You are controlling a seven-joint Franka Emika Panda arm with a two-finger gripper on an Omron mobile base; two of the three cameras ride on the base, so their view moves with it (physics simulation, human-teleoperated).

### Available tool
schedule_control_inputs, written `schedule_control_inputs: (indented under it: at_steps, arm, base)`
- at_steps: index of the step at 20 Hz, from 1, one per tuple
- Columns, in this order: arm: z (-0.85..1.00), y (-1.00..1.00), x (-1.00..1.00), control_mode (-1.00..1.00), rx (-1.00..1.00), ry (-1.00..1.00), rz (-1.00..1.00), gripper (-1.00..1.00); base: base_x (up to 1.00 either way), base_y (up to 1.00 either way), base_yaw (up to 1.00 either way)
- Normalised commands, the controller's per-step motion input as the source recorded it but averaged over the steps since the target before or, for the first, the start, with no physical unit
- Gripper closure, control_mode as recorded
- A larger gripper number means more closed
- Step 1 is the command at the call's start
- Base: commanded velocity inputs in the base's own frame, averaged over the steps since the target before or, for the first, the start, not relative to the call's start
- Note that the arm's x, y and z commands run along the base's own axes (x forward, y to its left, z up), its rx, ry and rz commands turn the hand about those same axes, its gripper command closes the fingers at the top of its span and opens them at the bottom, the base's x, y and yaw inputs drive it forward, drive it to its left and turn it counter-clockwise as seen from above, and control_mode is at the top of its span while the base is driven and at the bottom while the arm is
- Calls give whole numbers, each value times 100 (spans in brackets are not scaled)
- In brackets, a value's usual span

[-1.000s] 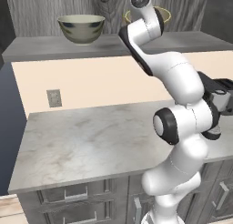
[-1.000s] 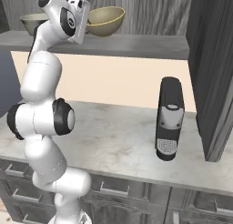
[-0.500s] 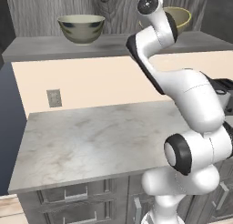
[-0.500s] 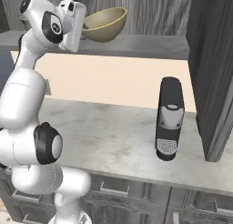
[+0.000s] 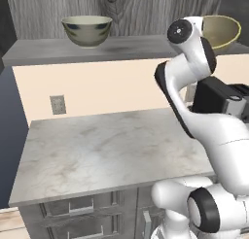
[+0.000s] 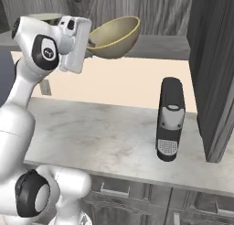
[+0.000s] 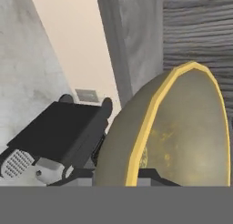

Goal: Pick up the bowls from the cabinet and place each bowl in front of a stool on the dining counter.

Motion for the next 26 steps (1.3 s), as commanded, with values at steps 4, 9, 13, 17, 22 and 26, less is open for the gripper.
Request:
schedule_control_inputs:
  at_steps: [4,9,13,17,22,26]
  arm:
    - [-39,-3,-100,-100,7,14,-20,100]
    - [-18,-1,-100,-100,35,13,-15,100]
    - [-36,6,-100,-100,49,0,-20,100]
    - [-52,49,-78,-100,38,0,-22,100]
    - [-31,77,-35,-100,14,0,-10,100]
    - [-25,61,11,-100,-14,0,13,100]
  base:
    - [0,0,0]
    - [0,0,0]
    - [0,0,0]
    - [0,0,0]
    - [0,0,0]
    - [0,0,0]
